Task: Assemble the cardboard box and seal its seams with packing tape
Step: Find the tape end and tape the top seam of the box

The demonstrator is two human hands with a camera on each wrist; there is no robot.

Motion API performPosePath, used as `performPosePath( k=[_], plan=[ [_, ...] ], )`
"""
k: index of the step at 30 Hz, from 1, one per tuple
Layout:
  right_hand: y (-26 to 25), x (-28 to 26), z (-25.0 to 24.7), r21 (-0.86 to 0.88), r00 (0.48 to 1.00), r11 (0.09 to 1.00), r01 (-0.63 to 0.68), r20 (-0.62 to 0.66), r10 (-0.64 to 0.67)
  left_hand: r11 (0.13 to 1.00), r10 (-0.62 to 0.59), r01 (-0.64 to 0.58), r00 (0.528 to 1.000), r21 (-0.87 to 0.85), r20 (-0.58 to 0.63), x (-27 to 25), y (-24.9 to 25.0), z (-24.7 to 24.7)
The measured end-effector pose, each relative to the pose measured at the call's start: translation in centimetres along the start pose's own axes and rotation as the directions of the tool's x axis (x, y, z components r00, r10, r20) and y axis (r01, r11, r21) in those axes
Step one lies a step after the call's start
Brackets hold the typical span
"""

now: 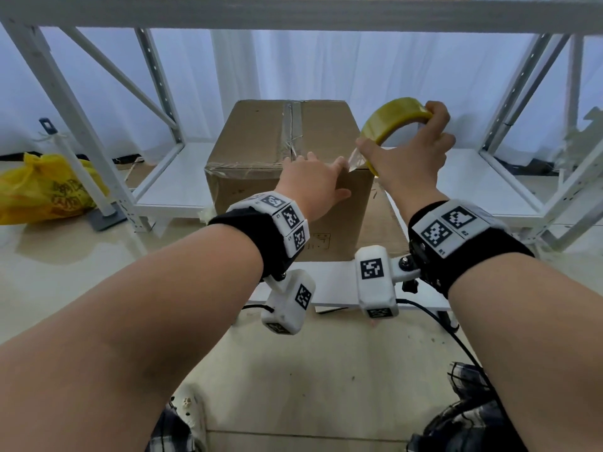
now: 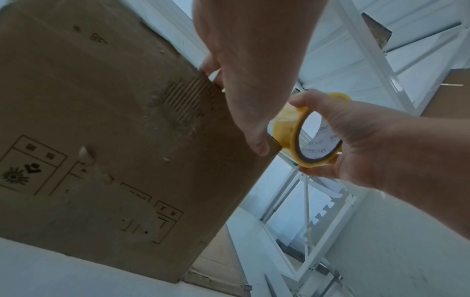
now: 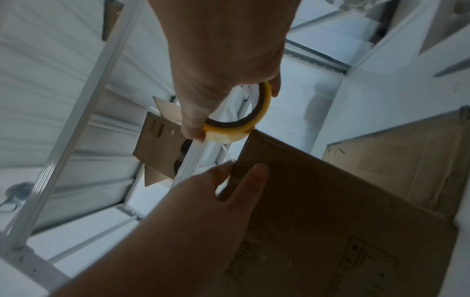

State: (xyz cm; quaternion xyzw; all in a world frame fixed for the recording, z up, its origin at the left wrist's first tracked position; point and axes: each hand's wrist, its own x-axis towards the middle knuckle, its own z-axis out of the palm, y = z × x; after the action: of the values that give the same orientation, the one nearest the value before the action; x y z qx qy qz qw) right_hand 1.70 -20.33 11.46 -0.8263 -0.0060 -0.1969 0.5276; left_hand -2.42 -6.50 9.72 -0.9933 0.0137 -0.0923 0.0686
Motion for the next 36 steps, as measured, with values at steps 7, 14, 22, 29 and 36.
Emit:
performPosePath(
  k=[7, 14, 22, 29, 36],
  plan=[
    [-0.2, 0.0, 0.1, -0.051, 0.999, 0.998, 0.034, 0.004, -0.034, 0.997, 0.028, -0.032, 0.999, -0.077, -0.046, -0.8, -1.2, 0.4],
    [-0.1, -0.2, -0.1, -0.065, 0.999, 0.997, 0.048, 0.007, -0.047, 0.988, -0.066, 0.056, 0.996, -0.141, -0.067, -3.9, -6.5, 0.0],
    [0.1, -0.2, 0.0, -0.032, 0.999, 0.999, 0.033, 0.01, -0.032, 0.981, 0.126, -0.139, 0.987, -0.138, -0.098, -1.9, -3.2, -0.9],
    [0.4, 0.3, -0.2, 0.054, 0.998, 0.997, -0.05, 0.037, 0.048, 0.955, 0.134, -0.158, 0.985, -0.251, -0.109, -0.2, -0.8, 0.0],
    [-0.2, 0.0, 0.0, 0.043, 0.994, 0.993, -0.108, 0.04, 0.106, 0.955, 0.138, -0.175, 0.977, -0.238, -0.162, -0.7, -0.8, 0.3]
  ],
)
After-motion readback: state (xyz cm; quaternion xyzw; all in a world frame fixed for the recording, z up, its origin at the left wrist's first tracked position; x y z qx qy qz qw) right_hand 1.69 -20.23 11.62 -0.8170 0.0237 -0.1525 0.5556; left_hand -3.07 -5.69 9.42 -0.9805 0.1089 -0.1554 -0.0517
